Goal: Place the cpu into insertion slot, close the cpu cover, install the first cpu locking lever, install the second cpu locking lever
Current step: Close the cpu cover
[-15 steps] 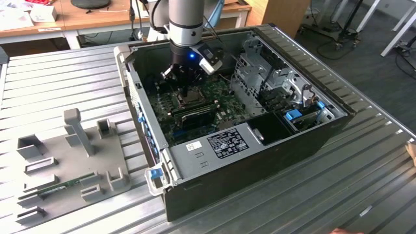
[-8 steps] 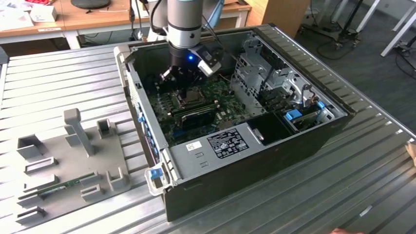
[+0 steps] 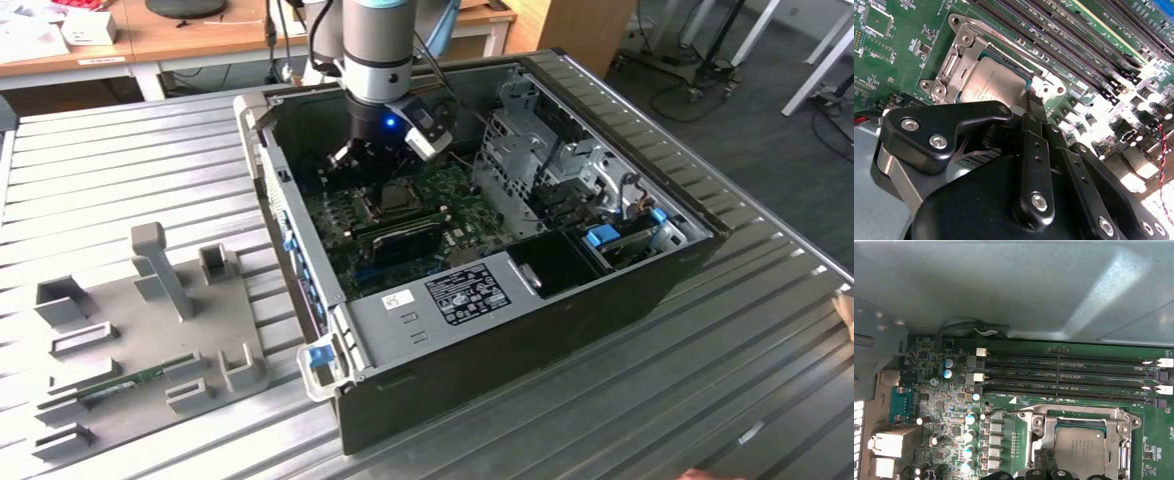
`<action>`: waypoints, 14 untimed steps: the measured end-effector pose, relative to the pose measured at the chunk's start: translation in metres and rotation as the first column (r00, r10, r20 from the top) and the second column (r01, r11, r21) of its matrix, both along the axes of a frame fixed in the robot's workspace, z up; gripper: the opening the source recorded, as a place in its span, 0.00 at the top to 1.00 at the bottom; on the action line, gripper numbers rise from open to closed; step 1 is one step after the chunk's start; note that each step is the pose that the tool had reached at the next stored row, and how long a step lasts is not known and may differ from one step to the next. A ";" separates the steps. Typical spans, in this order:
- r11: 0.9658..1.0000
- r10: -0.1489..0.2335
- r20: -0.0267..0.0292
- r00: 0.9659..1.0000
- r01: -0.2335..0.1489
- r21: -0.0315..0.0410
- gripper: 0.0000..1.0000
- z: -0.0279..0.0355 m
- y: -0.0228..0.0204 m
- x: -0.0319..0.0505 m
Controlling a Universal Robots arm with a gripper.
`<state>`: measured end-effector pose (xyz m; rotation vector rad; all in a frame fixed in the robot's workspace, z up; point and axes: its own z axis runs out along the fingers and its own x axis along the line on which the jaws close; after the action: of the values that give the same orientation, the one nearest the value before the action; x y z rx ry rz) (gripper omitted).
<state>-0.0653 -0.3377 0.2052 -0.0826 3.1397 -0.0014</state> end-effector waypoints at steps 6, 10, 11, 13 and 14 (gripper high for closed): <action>1.000 0.000 0.000 1.000 0.000 0.001 0.90 -0.0012 0.0001 0.0001; 1.000 0.000 0.000 1.000 0.000 0.000 0.90 -0.0034 0.0001 0.0000; 1.000 0.000 0.000 1.000 0.000 0.000 0.90 -0.0040 0.0000 0.0000; 1.000 0.000 0.000 1.000 0.000 0.000 0.90 -0.0047 0.0000 0.0000; 1.000 0.000 0.000 1.000 0.000 0.000 0.90 -0.0048 0.0000 0.0000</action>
<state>-0.0654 -0.3378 0.2004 -0.0826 3.1397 -0.0013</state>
